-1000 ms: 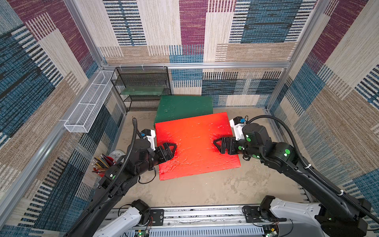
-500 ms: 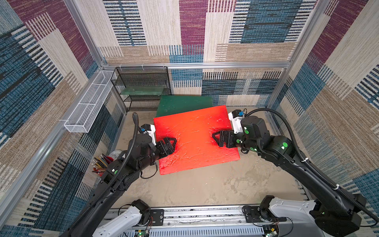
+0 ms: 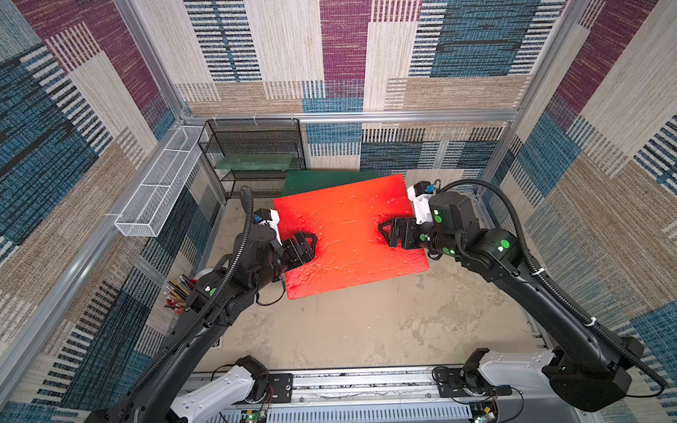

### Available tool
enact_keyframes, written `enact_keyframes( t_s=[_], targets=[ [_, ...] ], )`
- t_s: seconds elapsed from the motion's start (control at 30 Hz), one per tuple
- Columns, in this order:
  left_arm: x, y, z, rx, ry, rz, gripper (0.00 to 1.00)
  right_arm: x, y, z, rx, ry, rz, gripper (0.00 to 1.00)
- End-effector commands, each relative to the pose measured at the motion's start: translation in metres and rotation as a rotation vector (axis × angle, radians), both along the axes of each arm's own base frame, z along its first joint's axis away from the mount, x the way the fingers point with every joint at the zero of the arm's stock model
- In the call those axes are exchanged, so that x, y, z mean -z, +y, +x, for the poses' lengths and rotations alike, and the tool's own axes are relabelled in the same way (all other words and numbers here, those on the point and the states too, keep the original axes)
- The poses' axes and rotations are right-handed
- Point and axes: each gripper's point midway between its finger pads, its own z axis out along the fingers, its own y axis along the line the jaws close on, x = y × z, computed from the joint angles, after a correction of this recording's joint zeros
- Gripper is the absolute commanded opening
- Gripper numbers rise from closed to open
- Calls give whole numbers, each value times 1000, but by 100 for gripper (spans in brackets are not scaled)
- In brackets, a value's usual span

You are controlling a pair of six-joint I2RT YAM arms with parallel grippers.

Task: Stack the shoeboxes
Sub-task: Place the shoebox at the shoebox.

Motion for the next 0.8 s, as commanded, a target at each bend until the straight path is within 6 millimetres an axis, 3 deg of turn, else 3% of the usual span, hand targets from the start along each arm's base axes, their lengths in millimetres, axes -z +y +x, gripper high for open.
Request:
enact_keyframes(
  t_s=[0.0,0.77],
  targets=[
    [-64,-69,-22,378,-141,-230,84,-52,66,-30,-353,-53,264,95],
    [-96,-90,22,403,-179,-197,84,-82,70,16,-375,-87,277,95]
  ],
)
